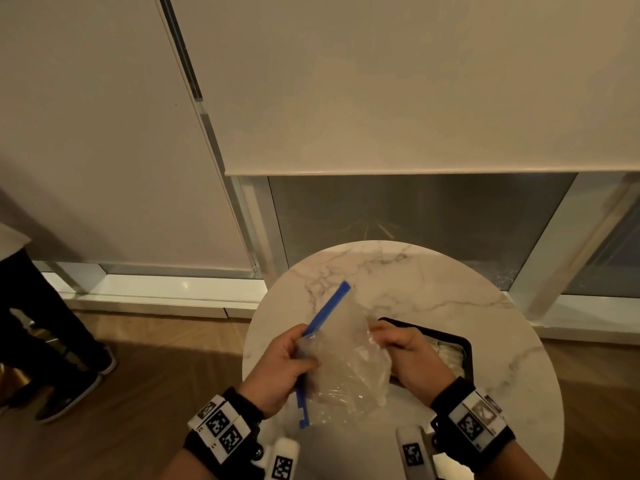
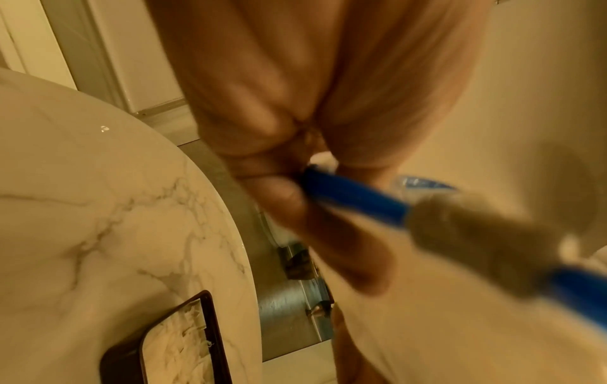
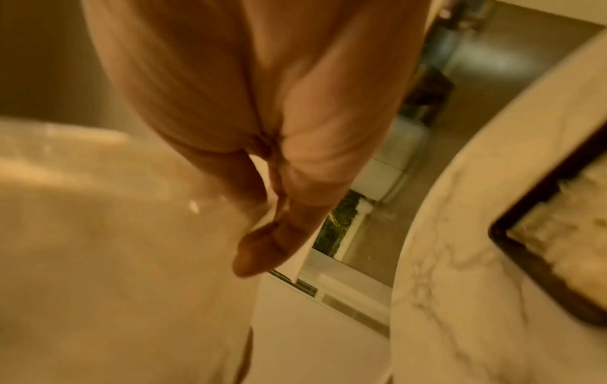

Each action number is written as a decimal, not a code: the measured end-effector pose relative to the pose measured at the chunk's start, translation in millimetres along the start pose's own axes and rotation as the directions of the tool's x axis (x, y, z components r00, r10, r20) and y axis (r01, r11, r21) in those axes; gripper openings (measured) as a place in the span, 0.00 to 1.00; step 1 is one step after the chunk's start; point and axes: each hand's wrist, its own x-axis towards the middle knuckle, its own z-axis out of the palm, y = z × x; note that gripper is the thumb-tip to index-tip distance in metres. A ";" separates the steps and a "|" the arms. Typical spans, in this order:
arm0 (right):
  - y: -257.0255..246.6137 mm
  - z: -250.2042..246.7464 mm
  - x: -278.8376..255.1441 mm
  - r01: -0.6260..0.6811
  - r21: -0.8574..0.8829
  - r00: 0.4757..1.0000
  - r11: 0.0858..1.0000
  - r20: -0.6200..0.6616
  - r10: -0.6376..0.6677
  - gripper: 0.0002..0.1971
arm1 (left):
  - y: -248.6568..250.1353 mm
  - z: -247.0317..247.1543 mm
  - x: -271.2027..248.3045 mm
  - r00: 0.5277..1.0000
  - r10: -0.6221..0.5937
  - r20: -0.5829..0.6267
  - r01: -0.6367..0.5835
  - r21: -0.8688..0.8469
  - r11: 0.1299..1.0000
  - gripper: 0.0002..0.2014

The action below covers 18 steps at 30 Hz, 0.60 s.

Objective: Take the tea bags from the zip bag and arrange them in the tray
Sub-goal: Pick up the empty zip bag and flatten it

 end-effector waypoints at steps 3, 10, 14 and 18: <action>-5.8 -3.7 -2.6 -0.117 0.233 0.984 0.965 0.157 0.082 0.20 | -3.4 -5.4 4.2 0.990 0.037 -0.139 -0.037 0.004 0.999 0.19; 11.7 -4.9 -2.0 -0.309 -0.069 0.936 0.948 0.152 0.317 0.35 | -7.5 -5.0 13.3 0.987 -0.040 -0.155 0.008 -0.206 0.979 0.20; 2.9 3.5 -0.7 -0.075 -0.450 0.992 0.890 0.057 0.112 0.16 | -13.3 -14.2 18.8 0.994 -0.086 -0.063 0.067 -0.262 0.963 0.21; 3.3 13.9 11.0 0.009 -0.462 0.985 0.887 -0.149 -0.087 0.11 | -16.9 -24.4 20.5 0.997 -0.081 -0.004 0.079 -0.131 0.988 0.14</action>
